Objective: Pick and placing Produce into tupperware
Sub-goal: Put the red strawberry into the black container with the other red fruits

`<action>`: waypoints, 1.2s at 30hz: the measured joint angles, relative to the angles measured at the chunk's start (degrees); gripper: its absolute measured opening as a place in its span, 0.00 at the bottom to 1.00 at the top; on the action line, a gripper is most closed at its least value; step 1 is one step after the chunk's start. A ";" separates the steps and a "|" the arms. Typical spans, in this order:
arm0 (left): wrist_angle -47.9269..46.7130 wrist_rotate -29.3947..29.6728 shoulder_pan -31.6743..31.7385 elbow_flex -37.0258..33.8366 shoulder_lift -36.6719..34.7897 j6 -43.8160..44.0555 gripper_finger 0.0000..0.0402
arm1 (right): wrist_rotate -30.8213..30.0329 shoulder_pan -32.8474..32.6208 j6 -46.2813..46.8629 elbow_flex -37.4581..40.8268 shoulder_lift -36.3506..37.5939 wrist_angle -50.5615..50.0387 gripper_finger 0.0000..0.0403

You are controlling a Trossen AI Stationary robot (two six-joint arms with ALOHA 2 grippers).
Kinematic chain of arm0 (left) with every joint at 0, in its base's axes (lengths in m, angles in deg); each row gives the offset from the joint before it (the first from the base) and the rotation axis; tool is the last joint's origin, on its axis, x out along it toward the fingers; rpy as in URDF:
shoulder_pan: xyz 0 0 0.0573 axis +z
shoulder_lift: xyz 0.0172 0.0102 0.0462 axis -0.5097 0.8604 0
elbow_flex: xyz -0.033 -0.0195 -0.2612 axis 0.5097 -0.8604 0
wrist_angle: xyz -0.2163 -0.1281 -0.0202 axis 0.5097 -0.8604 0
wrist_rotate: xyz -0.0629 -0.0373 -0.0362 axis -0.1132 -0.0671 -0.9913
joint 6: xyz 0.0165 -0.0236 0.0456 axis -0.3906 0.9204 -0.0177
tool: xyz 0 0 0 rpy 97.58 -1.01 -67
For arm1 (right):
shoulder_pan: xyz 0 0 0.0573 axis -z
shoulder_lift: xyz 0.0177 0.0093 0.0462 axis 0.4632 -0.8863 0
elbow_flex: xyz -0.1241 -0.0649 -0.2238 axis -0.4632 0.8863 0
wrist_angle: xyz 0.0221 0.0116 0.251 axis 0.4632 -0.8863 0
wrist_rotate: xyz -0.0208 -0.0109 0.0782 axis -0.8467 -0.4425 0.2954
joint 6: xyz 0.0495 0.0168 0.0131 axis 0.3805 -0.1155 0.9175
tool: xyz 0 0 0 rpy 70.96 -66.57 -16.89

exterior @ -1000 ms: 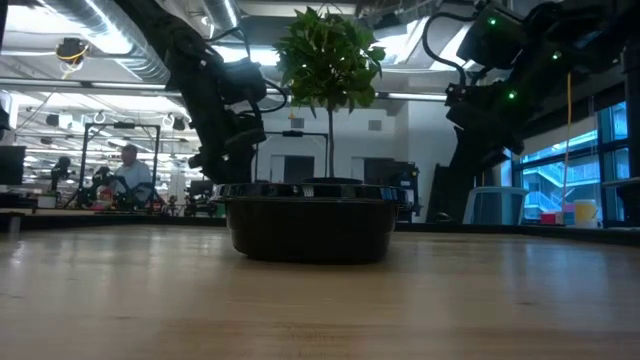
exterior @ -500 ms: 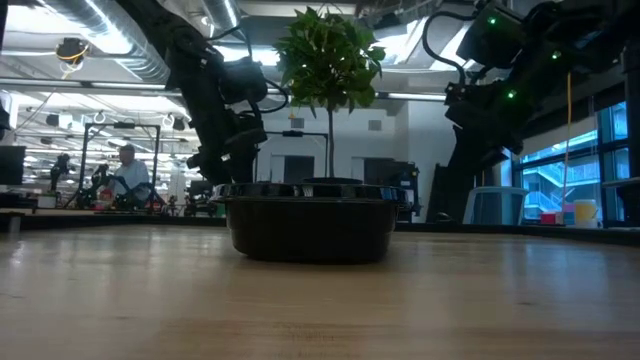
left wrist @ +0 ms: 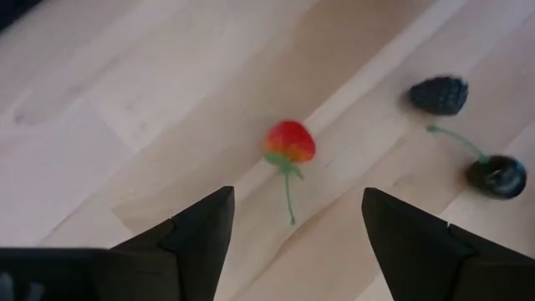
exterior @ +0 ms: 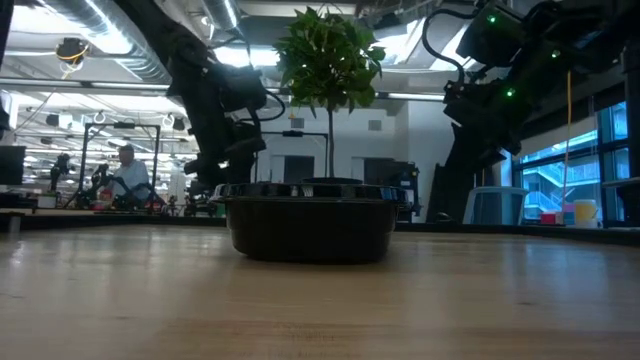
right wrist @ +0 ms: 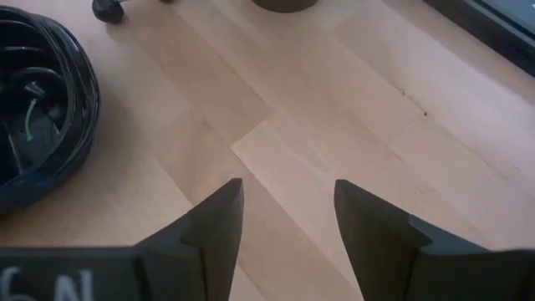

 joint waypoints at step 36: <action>2.75 0.22 0.17 0.04 5.73 -1.42 0.59 | 0.17 0.00 -0.20 0.00 0.00 0.32 0.47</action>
